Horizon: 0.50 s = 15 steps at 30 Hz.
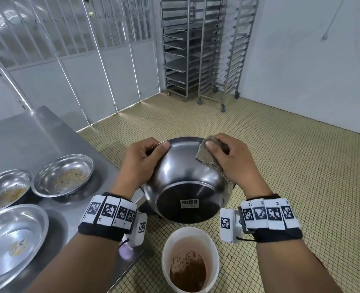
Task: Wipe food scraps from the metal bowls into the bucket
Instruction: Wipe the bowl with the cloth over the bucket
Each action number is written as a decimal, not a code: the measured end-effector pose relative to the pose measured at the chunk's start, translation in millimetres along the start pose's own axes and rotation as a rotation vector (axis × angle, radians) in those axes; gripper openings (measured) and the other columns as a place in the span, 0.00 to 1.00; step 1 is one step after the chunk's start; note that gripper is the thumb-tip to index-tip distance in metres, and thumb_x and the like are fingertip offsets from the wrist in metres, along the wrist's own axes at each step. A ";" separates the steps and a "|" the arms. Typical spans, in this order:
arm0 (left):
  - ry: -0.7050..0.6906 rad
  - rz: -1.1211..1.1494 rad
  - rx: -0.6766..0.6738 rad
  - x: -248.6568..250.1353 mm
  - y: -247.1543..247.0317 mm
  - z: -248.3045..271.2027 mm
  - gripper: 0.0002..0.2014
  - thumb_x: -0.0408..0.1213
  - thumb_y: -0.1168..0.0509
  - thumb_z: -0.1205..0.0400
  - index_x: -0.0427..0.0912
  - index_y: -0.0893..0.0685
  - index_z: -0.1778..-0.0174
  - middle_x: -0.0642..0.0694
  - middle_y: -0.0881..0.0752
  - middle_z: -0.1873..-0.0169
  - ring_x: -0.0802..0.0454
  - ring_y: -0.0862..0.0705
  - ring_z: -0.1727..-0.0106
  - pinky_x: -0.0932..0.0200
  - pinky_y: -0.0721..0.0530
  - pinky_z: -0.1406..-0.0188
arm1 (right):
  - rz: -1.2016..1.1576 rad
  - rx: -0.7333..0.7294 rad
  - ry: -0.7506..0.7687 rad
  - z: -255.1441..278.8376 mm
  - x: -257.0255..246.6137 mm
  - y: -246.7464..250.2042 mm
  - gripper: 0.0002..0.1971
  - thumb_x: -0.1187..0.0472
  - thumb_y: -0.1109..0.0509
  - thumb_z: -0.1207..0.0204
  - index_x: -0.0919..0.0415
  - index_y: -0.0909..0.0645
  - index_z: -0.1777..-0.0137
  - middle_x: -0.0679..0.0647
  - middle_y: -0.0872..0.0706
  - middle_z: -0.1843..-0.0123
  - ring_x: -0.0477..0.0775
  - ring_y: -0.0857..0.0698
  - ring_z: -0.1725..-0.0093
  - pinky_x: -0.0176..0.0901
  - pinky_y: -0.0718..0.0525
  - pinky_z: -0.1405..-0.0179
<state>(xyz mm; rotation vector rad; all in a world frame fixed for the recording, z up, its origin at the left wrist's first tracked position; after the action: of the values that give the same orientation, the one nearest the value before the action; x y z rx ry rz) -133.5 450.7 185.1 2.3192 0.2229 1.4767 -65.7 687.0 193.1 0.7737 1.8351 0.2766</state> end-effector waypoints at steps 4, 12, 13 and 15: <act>0.053 0.124 0.134 -4.0 16.3 0.7 0.14 0.46 0.28 0.15 0.44 0.12 0.65 0.50 0.12 0.72 0.58 0.17 0.71 0.62 0.19 0.70 | -0.328 0.107 -0.132 9.8 27.0 4.6 0.09 0.50 0.33 0.13 0.49 0.11 0.49 0.49 0.10 0.56 0.46 0.14 0.57 0.38 0.18 0.55; 0.079 0.110 0.145 -9.4 17.1 0.2 0.16 0.51 0.28 0.15 0.47 0.13 0.66 0.44 0.13 0.70 0.48 0.15 0.69 0.49 0.17 0.68 | -0.279 0.099 -0.147 2.6 25.6 6.8 0.10 0.49 0.35 0.12 0.46 0.13 0.51 0.45 0.11 0.58 0.37 0.15 0.59 0.30 0.20 0.58; 0.071 0.083 0.126 -6.3 13.4 0.8 0.16 0.50 0.29 0.15 0.47 0.13 0.66 0.45 0.13 0.70 0.53 0.16 0.70 0.53 0.18 0.69 | -0.188 0.063 -0.096 -3.1 18.8 7.7 0.10 0.49 0.34 0.12 0.47 0.13 0.51 0.45 0.11 0.58 0.40 0.15 0.59 0.32 0.20 0.60; 0.055 0.075 0.117 -0.7 9.2 2.8 0.15 0.49 0.28 0.16 0.47 0.13 0.67 0.46 0.13 0.71 0.57 0.18 0.71 0.56 0.19 0.70 | -0.116 0.030 -0.038 -8.4 12.9 6.8 0.09 0.49 0.32 0.13 0.49 0.12 0.49 0.48 0.11 0.58 0.49 0.14 0.58 0.43 0.18 0.57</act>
<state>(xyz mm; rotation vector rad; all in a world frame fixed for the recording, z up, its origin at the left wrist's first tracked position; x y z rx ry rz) -132.0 441.5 187.1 2.4045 0.2451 1.6047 -73.5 701.6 190.4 0.6854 1.8438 0.1590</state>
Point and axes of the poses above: each hand's wrist, its own z-axis away from the middle knuckle, its own y-axis out of the back of the hand, x = y × z, the point moved 7 cm from there along -z, towards the middle knuckle
